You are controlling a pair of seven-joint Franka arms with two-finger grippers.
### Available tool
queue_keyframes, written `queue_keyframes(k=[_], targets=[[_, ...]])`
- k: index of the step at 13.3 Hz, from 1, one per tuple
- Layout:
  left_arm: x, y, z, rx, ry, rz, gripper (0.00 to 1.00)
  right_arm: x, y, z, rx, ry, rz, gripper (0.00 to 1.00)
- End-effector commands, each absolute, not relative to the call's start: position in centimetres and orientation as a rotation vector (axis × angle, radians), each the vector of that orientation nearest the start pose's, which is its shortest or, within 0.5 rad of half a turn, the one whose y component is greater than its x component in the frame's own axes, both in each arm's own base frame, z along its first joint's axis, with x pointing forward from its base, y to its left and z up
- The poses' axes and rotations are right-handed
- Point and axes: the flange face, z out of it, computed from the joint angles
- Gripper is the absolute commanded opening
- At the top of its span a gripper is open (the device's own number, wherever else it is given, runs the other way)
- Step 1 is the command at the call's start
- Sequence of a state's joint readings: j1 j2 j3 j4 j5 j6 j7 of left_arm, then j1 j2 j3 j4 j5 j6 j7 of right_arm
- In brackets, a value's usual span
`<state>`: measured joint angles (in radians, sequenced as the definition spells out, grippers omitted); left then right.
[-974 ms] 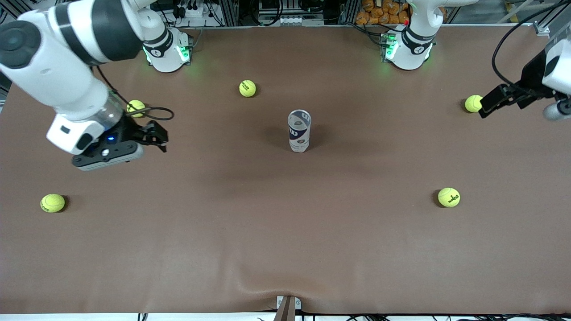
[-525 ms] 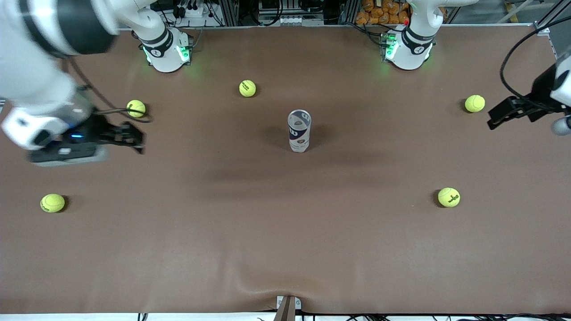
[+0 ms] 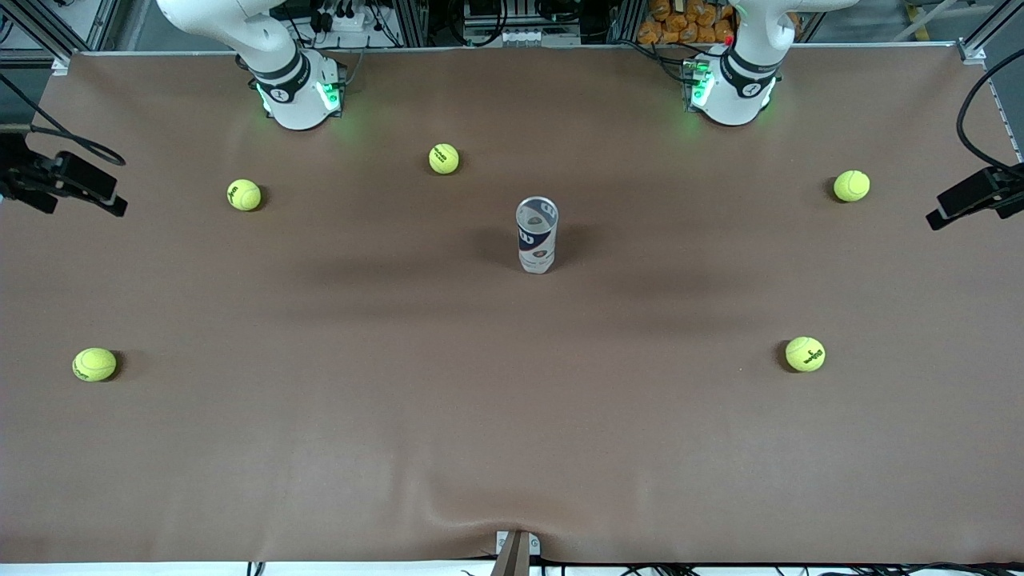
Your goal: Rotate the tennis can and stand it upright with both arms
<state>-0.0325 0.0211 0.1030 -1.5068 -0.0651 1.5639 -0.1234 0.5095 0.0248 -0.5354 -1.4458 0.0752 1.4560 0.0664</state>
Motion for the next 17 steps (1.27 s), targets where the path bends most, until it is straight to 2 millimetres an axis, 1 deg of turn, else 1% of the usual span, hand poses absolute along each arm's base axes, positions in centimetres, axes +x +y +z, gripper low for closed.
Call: queue_keyframes(k=[1,2,4,7,13,14,16,17], targets=[[55.5,2.2,64.2,-3.203,-0.287,-0.021,1.00,54.2,-0.2,66.1,-3.070,0.127,0.042,1.00],[55.5,2.2,63.9,-3.201,-0.306,-0.012,1.00,54.1,-0.3,66.0,-3.068,0.124,0.048,1.00],[55.5,2.0,64.0,-3.202,-0.304,-0.015,1.00,53.9,-0.8,66.1,-3.095,0.123,0.042,1.00],[55.5,2.0,64.0,-3.203,-0.287,-0.018,1.00,53.8,-0.9,66.1,-3.107,0.045,0.054,1.00],[55.8,2.0,63.6,-3.204,-0.265,-0.006,1.00,53.6,-1.1,66.0,-3.106,0.044,0.082,1.00],[55.7,2.0,63.7,-3.204,-0.265,-0.009,1.00,53.4,-1.0,66.0,-3.104,0.015,0.094,1.00],[55.7,1.9,63.6,-3.204,-0.265,-0.001,1.00,53.4,-1.1,65.9,-3.099,-0.153,0.102,1.00],[55.6,1.9,63.5,-3.206,-0.265,0.001,1.00,53.4,-1.2,65.9,-3.097,-0.173,0.100,1.00]])
